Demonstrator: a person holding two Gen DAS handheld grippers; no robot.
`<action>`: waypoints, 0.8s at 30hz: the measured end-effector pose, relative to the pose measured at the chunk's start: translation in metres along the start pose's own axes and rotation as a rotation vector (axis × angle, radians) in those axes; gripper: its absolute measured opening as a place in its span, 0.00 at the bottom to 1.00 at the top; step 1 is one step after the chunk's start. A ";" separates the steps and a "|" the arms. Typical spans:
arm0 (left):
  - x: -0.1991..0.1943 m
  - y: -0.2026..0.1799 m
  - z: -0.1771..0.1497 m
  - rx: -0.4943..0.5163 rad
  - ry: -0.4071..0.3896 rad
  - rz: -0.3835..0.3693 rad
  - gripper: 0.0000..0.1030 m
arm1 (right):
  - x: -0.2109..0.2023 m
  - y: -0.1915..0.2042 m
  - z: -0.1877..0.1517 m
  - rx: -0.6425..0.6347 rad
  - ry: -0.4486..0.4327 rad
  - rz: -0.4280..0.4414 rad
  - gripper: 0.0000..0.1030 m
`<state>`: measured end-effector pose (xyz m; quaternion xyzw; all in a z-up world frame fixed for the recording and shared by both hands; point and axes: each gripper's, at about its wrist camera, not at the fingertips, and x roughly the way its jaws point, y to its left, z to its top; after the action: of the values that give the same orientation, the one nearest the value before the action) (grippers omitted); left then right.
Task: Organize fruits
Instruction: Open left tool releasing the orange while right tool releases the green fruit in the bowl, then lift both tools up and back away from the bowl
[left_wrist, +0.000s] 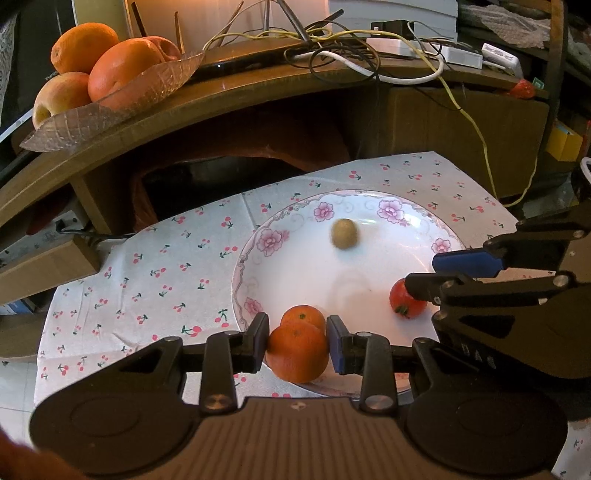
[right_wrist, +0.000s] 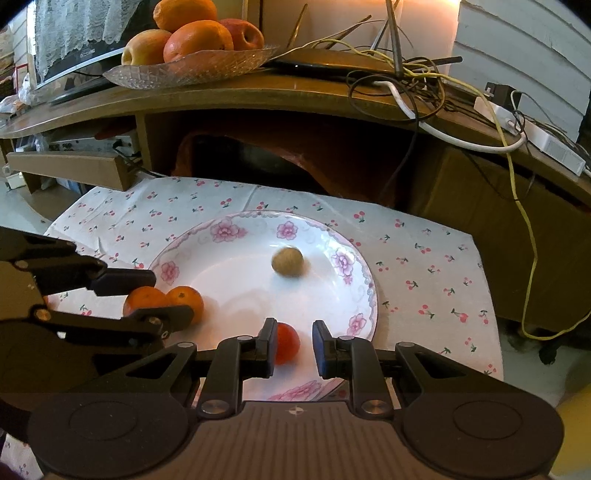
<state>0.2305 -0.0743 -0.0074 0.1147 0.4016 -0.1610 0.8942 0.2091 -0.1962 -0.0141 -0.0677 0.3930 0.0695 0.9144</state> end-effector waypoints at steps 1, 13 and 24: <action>0.000 0.000 0.000 0.000 0.001 0.000 0.39 | 0.000 0.001 0.000 -0.001 -0.001 0.003 0.20; -0.005 0.006 -0.001 -0.020 -0.002 -0.010 0.43 | 0.004 -0.009 0.002 0.080 -0.008 0.034 0.32; -0.020 0.015 -0.002 -0.030 -0.027 -0.011 0.45 | -0.005 -0.017 0.005 0.146 -0.059 0.041 0.48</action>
<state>0.2225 -0.0554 0.0071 0.0969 0.3928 -0.1616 0.9001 0.2121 -0.2124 -0.0056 0.0093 0.3713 0.0615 0.9264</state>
